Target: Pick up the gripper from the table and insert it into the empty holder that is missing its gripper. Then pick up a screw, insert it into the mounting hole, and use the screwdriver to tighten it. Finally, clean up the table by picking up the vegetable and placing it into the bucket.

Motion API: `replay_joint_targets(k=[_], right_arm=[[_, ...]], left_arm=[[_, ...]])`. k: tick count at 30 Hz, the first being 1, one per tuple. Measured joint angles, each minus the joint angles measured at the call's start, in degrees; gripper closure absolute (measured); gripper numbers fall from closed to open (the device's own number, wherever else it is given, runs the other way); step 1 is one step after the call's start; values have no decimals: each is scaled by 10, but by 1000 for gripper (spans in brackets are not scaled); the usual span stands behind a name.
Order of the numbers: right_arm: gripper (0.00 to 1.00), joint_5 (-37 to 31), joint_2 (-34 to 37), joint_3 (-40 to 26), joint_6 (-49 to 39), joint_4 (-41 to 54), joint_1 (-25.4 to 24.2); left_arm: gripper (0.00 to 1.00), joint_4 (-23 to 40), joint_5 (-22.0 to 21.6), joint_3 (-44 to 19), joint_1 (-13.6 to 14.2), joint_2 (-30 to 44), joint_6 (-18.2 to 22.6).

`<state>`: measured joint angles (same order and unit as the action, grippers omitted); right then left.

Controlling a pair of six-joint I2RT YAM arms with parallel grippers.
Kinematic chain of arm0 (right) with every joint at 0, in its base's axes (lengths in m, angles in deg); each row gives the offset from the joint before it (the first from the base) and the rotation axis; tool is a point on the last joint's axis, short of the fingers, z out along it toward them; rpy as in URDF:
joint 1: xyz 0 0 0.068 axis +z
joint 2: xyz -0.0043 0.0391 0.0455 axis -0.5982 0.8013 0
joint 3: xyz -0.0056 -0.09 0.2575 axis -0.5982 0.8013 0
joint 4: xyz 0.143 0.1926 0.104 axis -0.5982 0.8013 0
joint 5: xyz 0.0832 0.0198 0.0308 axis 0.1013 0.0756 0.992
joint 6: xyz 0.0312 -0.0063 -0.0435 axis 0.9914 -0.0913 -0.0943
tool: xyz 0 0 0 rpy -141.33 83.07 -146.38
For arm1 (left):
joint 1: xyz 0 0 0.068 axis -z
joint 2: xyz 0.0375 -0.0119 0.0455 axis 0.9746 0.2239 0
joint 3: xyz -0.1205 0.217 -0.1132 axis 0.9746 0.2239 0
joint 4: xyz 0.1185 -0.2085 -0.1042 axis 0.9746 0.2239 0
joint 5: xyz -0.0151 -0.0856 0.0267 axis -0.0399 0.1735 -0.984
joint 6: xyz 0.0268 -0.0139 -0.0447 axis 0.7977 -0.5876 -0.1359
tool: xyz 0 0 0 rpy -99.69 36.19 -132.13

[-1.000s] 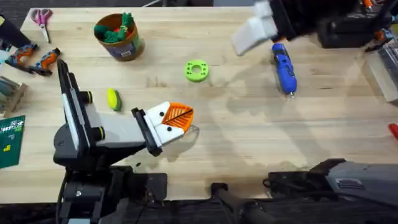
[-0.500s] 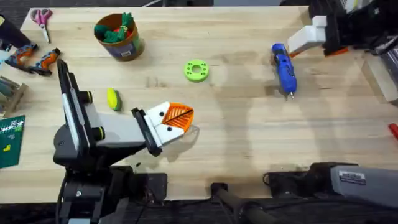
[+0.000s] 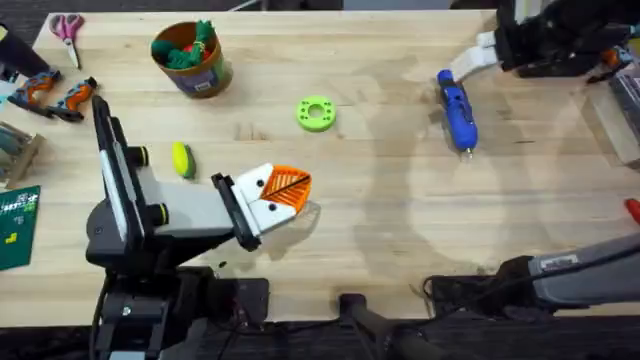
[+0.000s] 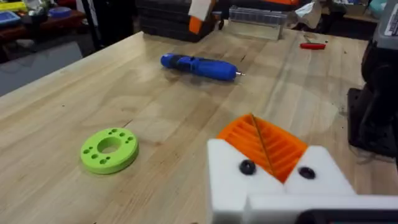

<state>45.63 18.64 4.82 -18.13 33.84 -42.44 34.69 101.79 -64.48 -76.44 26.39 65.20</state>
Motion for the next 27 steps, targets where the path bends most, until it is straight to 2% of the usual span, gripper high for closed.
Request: replay_joint_targets(k=[17, 27], right_arm=[[9, -1, 143, 0, 41, -59, 1], [8, -7, 184, 0, 56, -107, 2]], left_arm=[[997, 0, 0, 0, 0, 0, 0], [997, 0, 0, 0, 0, 0, 0]])
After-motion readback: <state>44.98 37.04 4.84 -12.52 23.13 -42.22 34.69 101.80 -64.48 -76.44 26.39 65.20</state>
